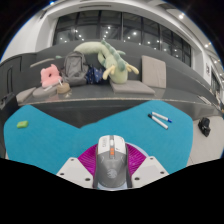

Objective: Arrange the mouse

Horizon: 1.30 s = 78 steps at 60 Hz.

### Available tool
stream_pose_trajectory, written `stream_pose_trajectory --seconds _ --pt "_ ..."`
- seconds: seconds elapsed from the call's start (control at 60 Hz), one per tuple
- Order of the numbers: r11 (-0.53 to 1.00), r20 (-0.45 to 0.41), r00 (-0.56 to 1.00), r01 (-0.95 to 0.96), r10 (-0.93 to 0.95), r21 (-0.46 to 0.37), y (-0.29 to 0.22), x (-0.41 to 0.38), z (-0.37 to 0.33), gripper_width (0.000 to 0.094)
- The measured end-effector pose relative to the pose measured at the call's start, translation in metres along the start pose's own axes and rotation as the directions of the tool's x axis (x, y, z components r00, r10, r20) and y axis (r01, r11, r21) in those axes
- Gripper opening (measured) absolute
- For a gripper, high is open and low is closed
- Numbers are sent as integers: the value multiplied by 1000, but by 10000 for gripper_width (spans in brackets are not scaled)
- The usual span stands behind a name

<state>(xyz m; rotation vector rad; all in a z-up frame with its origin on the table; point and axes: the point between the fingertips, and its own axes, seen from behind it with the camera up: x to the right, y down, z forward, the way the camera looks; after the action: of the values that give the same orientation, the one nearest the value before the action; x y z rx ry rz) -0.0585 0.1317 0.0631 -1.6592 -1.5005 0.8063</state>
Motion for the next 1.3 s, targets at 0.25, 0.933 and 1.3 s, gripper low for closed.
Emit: stream_pose_trajectory --seconds 0.25,0.933,1.3 --pt "992 13 1000 -7 8 -124 81 35 36 490" --pt "991 84 996 11 0 -134 28 -67 -201 858" --pt "988 101 994 47 -32 -149 51 -93 -257 857"
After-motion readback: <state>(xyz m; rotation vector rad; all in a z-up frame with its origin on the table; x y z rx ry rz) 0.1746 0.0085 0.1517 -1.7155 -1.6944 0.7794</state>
